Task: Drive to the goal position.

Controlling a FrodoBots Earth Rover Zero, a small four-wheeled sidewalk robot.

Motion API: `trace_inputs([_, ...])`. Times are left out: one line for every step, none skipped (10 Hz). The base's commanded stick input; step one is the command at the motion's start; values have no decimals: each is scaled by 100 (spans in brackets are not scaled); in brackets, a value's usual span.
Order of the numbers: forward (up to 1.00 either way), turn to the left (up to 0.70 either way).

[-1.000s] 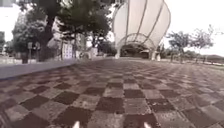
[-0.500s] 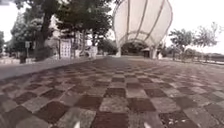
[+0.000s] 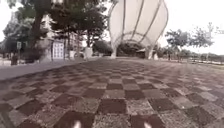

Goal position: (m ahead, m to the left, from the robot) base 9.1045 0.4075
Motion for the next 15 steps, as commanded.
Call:
trace_inputs([85,12])
trace_inputs([85,12])
trace_inputs([85,12])
trace_inputs([85,12])
trace_inputs([85,12])
trace_inputs([85,12])
trace_inputs([85,12])
trace_inputs([85,12])
trace_inputs([85,12])
trace_inputs([85,12])
trace_inputs([85,12])
trace_inputs([85,12])
trace_inputs([85,12])
trace_inputs([85,-2])
trace_inputs([85,-22])
